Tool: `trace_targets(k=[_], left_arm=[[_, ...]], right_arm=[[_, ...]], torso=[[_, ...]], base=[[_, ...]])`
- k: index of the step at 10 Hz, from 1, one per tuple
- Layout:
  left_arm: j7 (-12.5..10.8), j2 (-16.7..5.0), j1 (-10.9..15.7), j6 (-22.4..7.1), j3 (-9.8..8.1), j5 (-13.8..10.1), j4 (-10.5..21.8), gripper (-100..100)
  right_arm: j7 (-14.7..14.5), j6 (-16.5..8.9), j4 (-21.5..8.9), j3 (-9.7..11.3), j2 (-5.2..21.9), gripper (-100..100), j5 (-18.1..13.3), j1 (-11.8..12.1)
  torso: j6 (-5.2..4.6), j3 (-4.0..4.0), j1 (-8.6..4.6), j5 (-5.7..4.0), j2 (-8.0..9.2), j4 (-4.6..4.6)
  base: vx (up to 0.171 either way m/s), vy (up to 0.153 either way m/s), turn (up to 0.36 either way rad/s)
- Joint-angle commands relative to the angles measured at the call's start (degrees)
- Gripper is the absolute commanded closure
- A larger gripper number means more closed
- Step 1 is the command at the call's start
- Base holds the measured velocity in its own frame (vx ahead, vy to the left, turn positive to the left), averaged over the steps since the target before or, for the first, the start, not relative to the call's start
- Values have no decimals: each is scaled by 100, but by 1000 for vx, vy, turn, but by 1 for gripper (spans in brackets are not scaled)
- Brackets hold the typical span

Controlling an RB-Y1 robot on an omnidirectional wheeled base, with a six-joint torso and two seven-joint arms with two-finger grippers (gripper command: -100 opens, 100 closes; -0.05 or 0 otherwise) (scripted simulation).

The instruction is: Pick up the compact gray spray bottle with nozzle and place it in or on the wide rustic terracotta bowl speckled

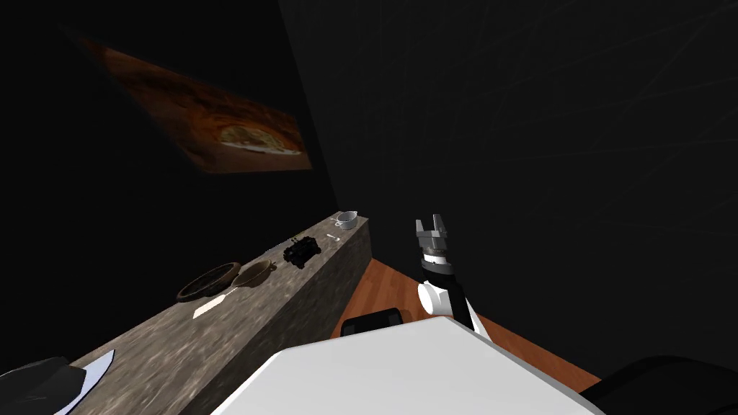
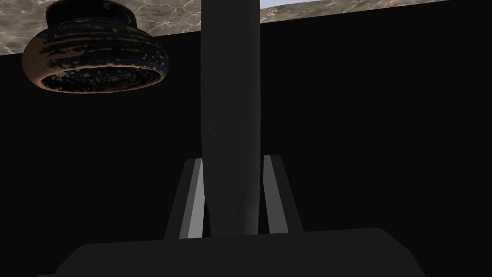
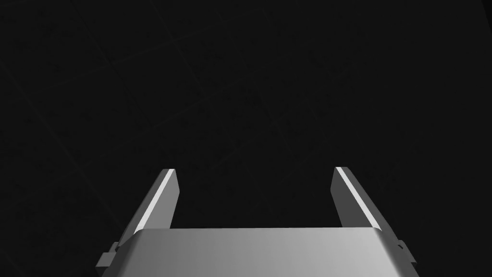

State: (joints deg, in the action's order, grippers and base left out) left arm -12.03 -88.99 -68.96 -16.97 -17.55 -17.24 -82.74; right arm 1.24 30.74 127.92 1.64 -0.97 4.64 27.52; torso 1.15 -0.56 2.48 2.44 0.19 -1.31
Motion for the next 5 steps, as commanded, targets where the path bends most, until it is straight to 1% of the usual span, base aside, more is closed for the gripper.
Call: trace_targets(k=[1,4,5], left_arm=[[-147,-216,-109,-243,-178,-149,-17,100],[-377,-543,-175,-570,-446,-347,48,100],[-442,-631,-177,-672,-540,-392,63,100]], right_arm=[[0,0,0,0,0,0,0,0],[0,0,0,-1,0,0,0,1],[0,0,0,-1,0,0,0,1]], torso=[[0,0,0,0,0,0],[-3,-4,8,0,-8,0],[-7,-4,3,0,-11,1]], base=[[-27,120,-300],[-22,134,-276],[-8,113,-203]])
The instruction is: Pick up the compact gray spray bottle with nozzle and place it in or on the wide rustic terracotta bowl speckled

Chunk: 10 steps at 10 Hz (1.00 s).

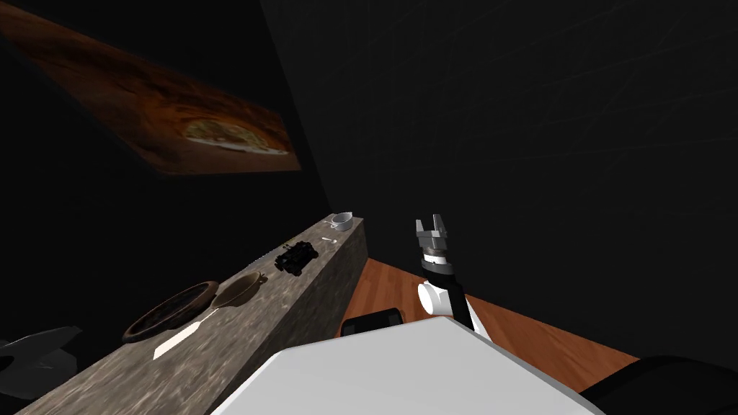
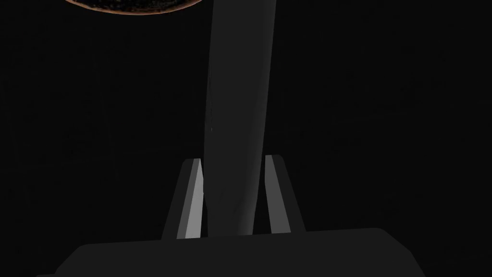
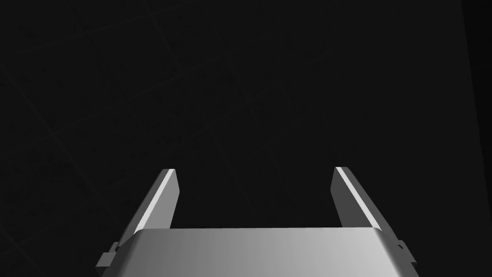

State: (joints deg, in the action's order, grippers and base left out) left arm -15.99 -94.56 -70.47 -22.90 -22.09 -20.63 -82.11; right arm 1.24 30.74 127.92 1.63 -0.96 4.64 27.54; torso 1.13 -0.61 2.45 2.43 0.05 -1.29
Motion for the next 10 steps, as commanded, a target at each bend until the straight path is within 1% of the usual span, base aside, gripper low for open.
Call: trace_targets(k=[1,2,3,4,5,6,7,8,9,10], left_arm=[[-107,-151,-19,-176,-180,-89,13,100],[-160,-216,-4,-267,-272,-115,25,100],[-250,-314,44,-426,-441,-146,47,100],[-250,-314,44,-426,-406,-146,47,100],[-250,-314,44,-426,-441,-146,47,100],[-315,-374,101,-546,-575,-158,68,100],[-372,-414,175,-656,-705,-158,91,100],[-372,-414,175,-656,-705,-158,91,100],[-372,-414,175,-656,-705,-158,91,100],[-292,-411,137,-676,-782,-193,68,100]], right_arm=[[0,0,0,0,0,0,0,0],[0,0,0,0,0,0,0,0],[0,0,0,0,0,0,0,0],[0,0,0,0,0,0,0,0],[0,0,0,0,0,0,0,1],[0,0,0,0,-1,0,0,1],[0,0,0,0,-1,0,0,1],[0,0,0,0,0,0,0,0],[0,0,0,0,-1,0,0,1],[0,0,0,0,-1,0,0,1]], torso=[[0,0,0,0,0,0],[-1,1,-4,0,0,2],[-2,3,-5,-2,3,4],[-9,3,1,-3,1,6],[4,6,-10,3,3,7],[16,10,-29,0,10,9],[7,14,-36,-6,14,13],[-7,15,-34,-12,13,16],[2,14,-35,-7,13,15],[14,17,-41,-3,17,15]], base=[[-5,112,-165],[-11,108,-180],[-10,133,-196],[0,103,-133],[5,36,-13],[4,33,-69],[-5,68,-193],[-4,63,-109],[2,26,2],[0,0,0]])
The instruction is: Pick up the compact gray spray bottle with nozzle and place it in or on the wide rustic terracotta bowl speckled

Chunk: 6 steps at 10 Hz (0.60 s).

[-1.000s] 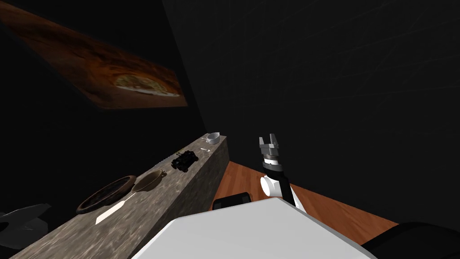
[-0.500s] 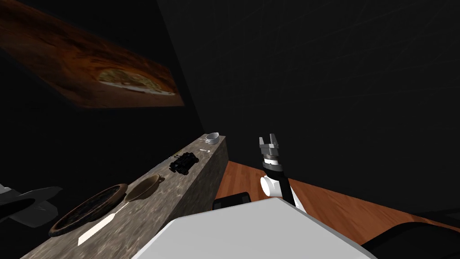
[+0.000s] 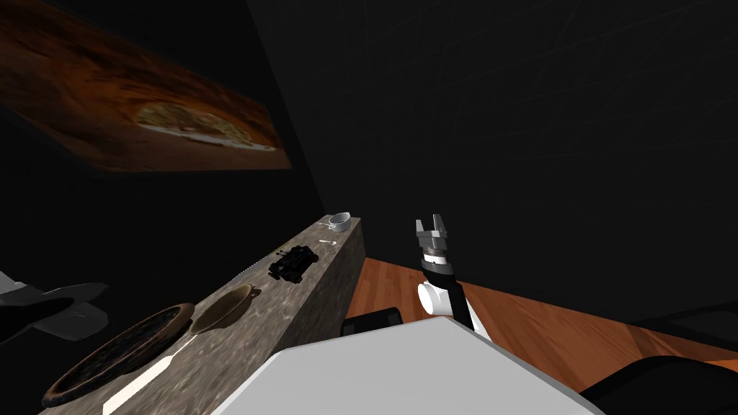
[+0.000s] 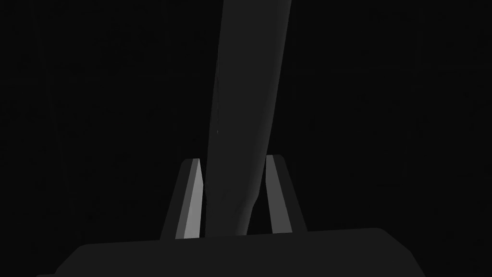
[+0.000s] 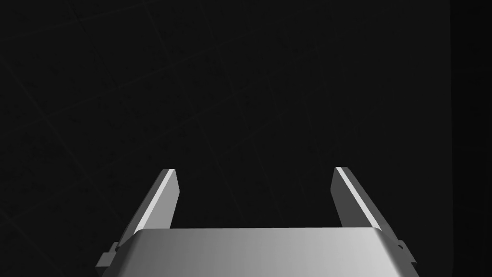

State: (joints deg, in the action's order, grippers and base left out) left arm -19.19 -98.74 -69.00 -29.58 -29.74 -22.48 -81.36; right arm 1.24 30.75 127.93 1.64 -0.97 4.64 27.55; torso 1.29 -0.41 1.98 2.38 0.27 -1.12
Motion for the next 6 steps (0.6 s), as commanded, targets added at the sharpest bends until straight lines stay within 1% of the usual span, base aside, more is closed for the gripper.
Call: trace_targets(k=[1,5,6], left_arm=[[0,0,0,0,0,0,0,-100],[3,0,-1,-1,-2,-1,-1,-100],[3,0,-1,-1,-2,-1,-1,0]], right_arm=[[0,0,0,0,0,0,0,0],[0,0,0,0,0,0,0,0],[0,0,0,0,0,0,0,0]], torso=[[0,0,0,0,0,0],[0,3,-5,-2,5,2],[0,3,-5,-2,5,2]], base=[[0,0,0],[0,0,0],[0,0,0]])
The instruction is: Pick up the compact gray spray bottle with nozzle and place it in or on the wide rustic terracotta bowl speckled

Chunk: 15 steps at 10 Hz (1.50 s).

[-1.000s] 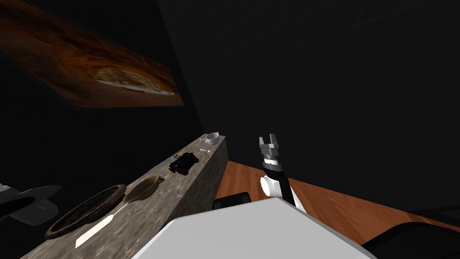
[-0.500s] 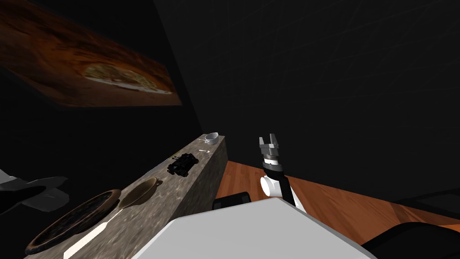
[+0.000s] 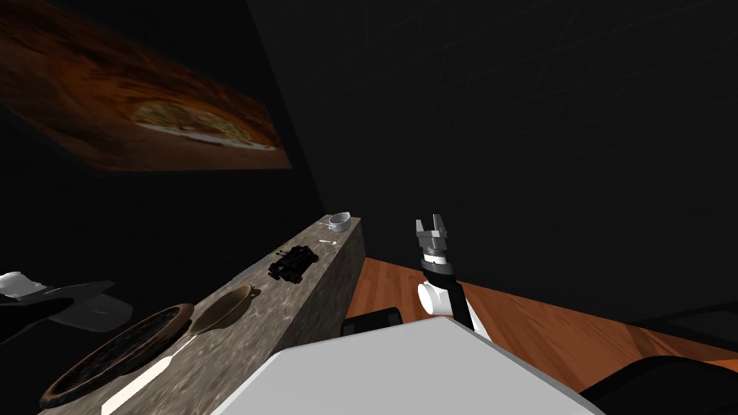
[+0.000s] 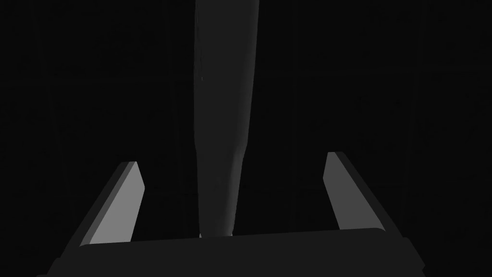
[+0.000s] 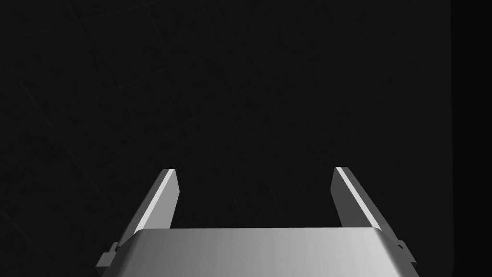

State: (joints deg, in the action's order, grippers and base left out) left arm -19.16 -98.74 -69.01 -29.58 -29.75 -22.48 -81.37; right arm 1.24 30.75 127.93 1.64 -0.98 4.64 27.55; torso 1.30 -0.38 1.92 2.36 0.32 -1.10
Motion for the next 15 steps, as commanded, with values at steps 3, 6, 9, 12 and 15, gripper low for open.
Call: trace_targets(k=[3,6,9,12,15], left_arm=[[289,-664,-92,-284,-409,-462,115,-100],[433,-945,-139,-427,-802,-693,173,-100],[433,-1173,-139,-427,-802,-693,173,-100],[578,-1564,-185,-569,-1069,-923,230,-100],[722,-1955,-231,-711,-1336,-1154,288,-100]], right_arm=[[0,0,0,0,0,0,0,0],[0,0,0,0,0,0,0,-1],[0,0,0,0,0,0,0,0],[0,0,0,0,0,0,0,0],[0,0,0,0,0,0,0,0]], torso=[[-1,2,2,0,5,1],[-4,3,-1,-1,5,1],[-2,1,-1,0,3,0],[0,0,-7,-2,1,0],[0,5,-3,-1,8,2]], base=[[-29,14,215],[-21,10,89],[-12,1,51],[-12,-7,102],[-21,-1,108]])
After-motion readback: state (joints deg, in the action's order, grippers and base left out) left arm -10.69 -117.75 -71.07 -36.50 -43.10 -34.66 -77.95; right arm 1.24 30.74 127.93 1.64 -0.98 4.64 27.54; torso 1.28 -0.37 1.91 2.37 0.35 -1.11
